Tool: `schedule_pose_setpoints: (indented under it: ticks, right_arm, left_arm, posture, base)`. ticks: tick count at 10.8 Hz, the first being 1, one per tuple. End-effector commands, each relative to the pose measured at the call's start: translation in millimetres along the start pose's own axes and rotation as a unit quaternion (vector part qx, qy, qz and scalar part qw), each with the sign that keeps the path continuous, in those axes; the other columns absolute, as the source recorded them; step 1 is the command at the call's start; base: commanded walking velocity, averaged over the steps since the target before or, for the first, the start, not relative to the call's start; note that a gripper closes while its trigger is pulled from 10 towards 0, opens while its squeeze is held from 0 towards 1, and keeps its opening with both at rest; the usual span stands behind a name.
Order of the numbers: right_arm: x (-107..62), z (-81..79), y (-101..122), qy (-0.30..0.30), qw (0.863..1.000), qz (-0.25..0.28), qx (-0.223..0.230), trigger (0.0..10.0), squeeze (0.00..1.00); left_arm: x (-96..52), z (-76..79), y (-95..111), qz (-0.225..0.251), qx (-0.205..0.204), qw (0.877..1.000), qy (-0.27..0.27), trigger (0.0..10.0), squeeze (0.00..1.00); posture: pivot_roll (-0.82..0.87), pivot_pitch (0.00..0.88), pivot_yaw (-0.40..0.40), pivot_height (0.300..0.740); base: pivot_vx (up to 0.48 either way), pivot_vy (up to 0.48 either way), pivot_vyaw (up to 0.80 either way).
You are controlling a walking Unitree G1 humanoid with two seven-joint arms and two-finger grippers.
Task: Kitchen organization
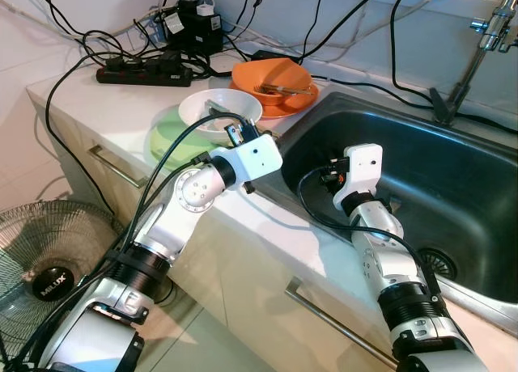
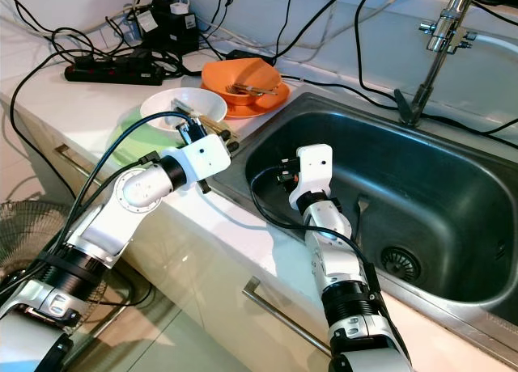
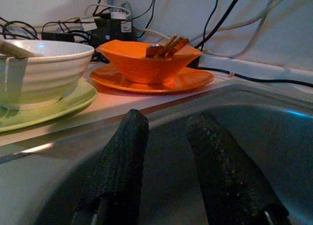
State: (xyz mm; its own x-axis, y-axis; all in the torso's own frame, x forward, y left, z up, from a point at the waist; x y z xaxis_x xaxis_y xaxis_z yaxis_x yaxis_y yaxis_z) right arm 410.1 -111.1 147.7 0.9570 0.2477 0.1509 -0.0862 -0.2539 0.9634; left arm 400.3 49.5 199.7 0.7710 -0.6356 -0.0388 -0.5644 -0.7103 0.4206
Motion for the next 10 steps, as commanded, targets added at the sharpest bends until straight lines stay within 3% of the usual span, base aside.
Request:
schedule_pose_setpoints:
  ticks: [1, 5, 6, 7, 10]
  right_arm:
    - [1.9, -0.8, -0.1, 0.001, 1.000, -0.001, 0.001, 10.0, 0.00]
    - [1.3, -0.2, -0.4, 0.001, 1.000, -0.002, 0.000, 10.0, 0.00]
    - [1.5, -0.4, -0.8, 0.001, 1.000, -0.003, 0.001, 10.0, 0.00]
    - [1.5, -0.3, -1.2, 0.000, 1.000, -0.003, 0.000, 10.0, 0.00]
    - [1.6, 0.8, -1.0, -0.002, 1.000, -0.003, 0.000, 10.0, 0.00]
  left_arm:
    - [-0.6, -4.1, 1.8, 0.002, 0.001, 1.000, 0.005, 10.0, 0.00]
    - [-3.3, -19.3, -10.1, -0.029, 0.008, 0.998, 0.048, 10.0, 0.00]
    - [-3.5, -21.1, -10.8, -0.030, 0.008, 0.998, 0.053, 4.4, 0.00]
    - [-3.8, -26.8, -10.8, -0.032, 0.010, 0.997, 0.069, 0.0, 0.00]
    - [-4.0, -37.7, -8.7, -0.030, 0.015, 0.995, 0.094, 0.0, 0.00]
  posture:
    - [0.18, 0.000, 0.007, 0.740]
    - [0.18, 0.000, 0.004, 0.740]
    - [0.18, 0.000, 0.004, 0.740]
    - [0.18, 0.000, 0.003, 0.740]
    - [0.18, 0.000, 0.003, 0.740]
  base:
    - [0.000, 0.000, 0.00]
    - [0.000, 0.000, 0.00]
    - [0.000, 0.000, 0.00]
    - [0.000, 0.000, 0.00]
    - [0.000, 0.000, 0.00]
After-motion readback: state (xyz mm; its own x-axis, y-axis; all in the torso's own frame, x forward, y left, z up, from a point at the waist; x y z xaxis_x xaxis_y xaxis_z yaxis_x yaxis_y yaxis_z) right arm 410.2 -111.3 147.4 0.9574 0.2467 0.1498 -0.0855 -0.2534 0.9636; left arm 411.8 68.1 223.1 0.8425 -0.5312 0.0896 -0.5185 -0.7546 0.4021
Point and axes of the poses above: a point about 5 cm out from each wrist's last joint towards the gripper, its own x axis pointing out of the wrist towards the gripper, its own y axis along the axis of the wrist's last joint, z = x × y, the point moved 6 cm from there along x, pointing out of the wrist towards the gripper, and after that the axes turned 14 degrees about x, right-handed, at the moved point
